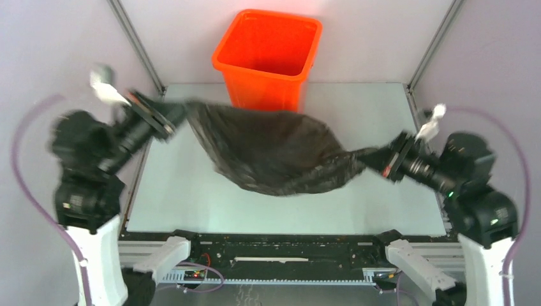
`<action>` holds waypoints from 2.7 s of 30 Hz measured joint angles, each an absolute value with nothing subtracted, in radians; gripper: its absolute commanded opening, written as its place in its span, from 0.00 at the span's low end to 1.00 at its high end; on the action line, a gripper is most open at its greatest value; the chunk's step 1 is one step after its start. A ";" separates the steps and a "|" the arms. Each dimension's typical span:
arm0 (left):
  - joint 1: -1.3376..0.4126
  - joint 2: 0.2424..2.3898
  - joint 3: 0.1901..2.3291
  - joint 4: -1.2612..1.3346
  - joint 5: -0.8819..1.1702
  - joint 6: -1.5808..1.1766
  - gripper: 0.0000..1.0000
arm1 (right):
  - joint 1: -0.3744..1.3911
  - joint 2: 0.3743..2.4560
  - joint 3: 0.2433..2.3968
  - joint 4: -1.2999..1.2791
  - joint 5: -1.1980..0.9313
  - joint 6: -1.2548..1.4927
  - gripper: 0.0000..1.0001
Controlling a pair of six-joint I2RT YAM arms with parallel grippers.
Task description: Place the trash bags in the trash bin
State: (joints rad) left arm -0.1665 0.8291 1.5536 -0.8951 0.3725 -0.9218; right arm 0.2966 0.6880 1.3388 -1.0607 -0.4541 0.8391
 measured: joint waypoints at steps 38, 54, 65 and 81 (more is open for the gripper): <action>-0.165 0.748 1.993 -0.631 0.012 -0.958 0.00 | 0.518 0.995 1.634 -0.422 -0.573 0.923 0.00; -0.142 1.188 2.420 -0.892 0.064 -0.862 0.00 | 0.525 1.310 1.780 -0.584 -0.582 0.908 0.00; -0.141 0.601 1.813 -0.749 -0.052 -0.837 0.00 | 0.694 0.976 1.430 -0.324 -0.500 0.946 0.00; -0.141 0.905 2.442 -0.985 -0.130 -0.654 0.00 | 0.758 1.180 1.638 -0.514 -0.484 0.972 0.00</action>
State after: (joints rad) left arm -0.1406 0.9051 2.4416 -0.9848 -0.1303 -0.6540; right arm 0.7578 1.1805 1.6382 -0.5144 -0.4835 0.9718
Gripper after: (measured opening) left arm 0.004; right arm 0.006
